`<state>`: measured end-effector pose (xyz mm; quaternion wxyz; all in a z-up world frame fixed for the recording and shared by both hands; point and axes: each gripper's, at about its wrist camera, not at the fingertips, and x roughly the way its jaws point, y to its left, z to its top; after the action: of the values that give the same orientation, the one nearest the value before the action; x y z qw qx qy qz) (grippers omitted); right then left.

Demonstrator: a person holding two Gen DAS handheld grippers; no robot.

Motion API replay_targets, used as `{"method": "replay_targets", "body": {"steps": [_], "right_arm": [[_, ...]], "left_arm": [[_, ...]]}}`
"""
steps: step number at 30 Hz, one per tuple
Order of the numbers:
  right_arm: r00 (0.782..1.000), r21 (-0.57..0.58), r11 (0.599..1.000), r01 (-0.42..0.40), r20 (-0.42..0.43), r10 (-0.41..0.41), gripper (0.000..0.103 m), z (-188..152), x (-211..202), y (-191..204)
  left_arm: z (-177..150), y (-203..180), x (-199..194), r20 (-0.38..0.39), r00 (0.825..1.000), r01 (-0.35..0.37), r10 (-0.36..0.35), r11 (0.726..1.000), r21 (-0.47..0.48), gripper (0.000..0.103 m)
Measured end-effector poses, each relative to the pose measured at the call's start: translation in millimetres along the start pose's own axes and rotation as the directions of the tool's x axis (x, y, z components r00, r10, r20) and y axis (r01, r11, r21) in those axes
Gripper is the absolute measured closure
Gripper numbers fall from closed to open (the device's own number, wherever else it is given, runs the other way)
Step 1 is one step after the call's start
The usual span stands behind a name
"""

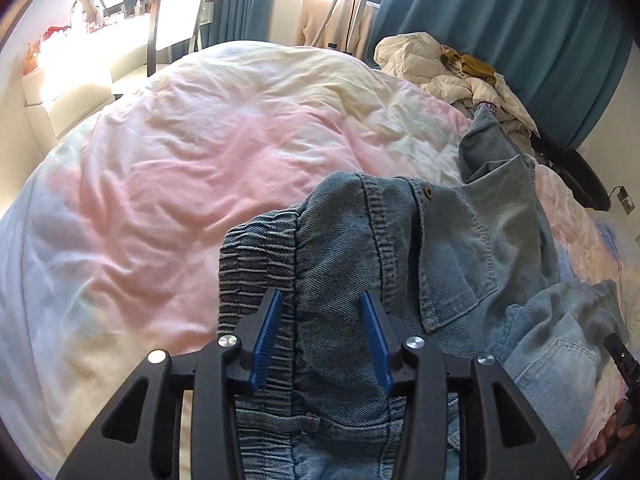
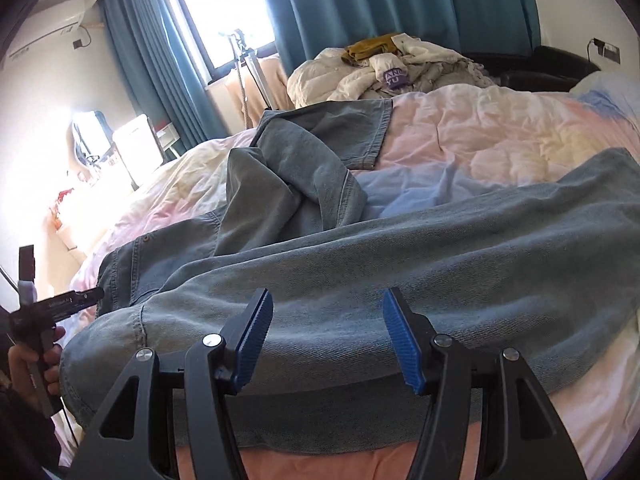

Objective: Fold clothes
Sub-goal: 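Grasp the waistband of the jeans with the left gripper and lift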

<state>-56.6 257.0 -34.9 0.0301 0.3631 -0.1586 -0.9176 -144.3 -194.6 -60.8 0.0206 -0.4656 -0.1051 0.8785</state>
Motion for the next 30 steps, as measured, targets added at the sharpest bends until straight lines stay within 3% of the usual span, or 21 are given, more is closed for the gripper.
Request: {"method": "replay_targets", "body": {"steps": [7, 14, 17, 20, 22, 27, 30], "right_arm": [[0.994, 0.121, 0.993, -0.004, -0.106, 0.017, 0.045, -6.0, 31.9, -19.2], [0.991, 0.159, 0.987, -0.016, -0.129, 0.037, 0.045, -9.5, 39.1, -24.5], [0.990, 0.182, 0.983, -0.028, -0.131, 0.052, 0.045, -12.1, 35.7, -28.0], [0.988, 0.211, 0.977, -0.040, -0.138, 0.070, 0.045, -13.3, 33.8, -31.1], [0.988, 0.219, 0.975, -0.043, -0.135, 0.074, 0.045, -12.4, 33.3, -31.4], [0.986, 0.232, 0.971, -0.052, -0.140, 0.086, 0.045, -14.2, 36.6, -32.0], [0.985, 0.239, 0.970, -0.051, -0.146, 0.087, 0.045, -15.3, 39.2, -32.5]], "left_arm": [[1.2, 0.8, 32.6, -0.074, 0.997, -0.036, 0.034, 0.999, -0.015, 0.061], [8.2, 17.4, 4.0, 0.040, 0.999, -0.018, 0.021, 0.997, -0.076, 0.061], [7.9, 40.2, -3.3, 0.074, 0.995, 0.071, -0.062, 0.990, -0.120, 0.061], [9.0, 59.0, 5.2, 0.078, 0.994, 0.091, -0.079, 0.983, -0.162, 0.061], [8.6, 70.3, 18.0, 0.059, 0.989, 0.143, -0.134, 0.967, -0.209, 0.061], [7.6, 83.9, 44.2, 0.016, 0.964, 0.259, -0.265, 0.923, -0.284, 0.061], [6.2, 89.8, 48.5, 0.019, 0.938, 0.335, -0.347, 0.887, -0.317, 0.061]]}}
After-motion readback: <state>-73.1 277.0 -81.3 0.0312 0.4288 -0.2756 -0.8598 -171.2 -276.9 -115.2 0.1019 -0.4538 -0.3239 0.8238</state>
